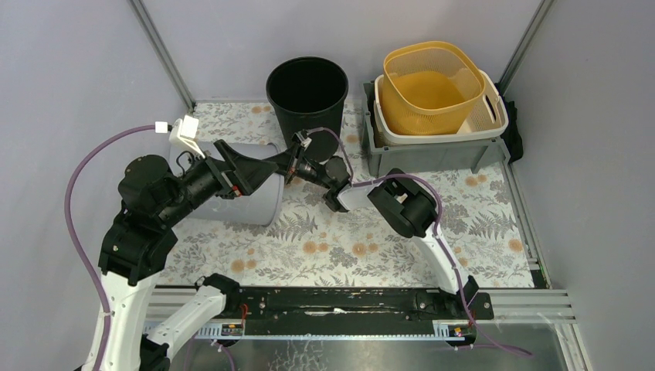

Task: Turn the large container upside down
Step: Turn the container upside down at the center of the board, then move the container to the corner of the board.

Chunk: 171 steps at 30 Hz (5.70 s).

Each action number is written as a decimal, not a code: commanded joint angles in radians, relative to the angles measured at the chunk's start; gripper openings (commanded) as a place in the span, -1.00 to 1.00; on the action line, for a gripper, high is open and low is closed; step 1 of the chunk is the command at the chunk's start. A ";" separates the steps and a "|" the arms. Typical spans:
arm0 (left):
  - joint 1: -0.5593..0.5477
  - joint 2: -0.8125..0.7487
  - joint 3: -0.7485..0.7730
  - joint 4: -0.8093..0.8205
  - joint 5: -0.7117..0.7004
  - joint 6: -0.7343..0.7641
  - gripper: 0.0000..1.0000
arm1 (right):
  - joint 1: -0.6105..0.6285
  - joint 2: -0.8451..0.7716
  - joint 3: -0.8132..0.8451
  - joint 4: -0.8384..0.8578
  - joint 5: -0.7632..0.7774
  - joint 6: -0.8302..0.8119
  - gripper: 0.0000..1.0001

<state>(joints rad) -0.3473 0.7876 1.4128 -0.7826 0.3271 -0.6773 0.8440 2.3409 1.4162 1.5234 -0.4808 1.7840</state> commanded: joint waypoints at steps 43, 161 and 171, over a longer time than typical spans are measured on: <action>-0.001 -0.005 -0.061 0.035 -0.017 0.016 1.00 | 0.020 0.139 -0.055 0.177 0.175 -0.072 0.04; -0.001 0.073 -0.592 0.034 -0.481 -0.206 1.00 | -0.054 -0.437 -0.539 -0.837 0.075 -0.605 0.18; -0.001 0.264 -0.533 0.070 -0.597 -0.280 1.00 | -0.054 -0.631 -0.622 -0.967 0.083 -0.711 0.32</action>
<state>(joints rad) -0.3473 0.9787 0.8627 -0.7132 -0.1848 -0.8944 0.7971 1.8099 0.8082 0.6109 -0.3916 1.1477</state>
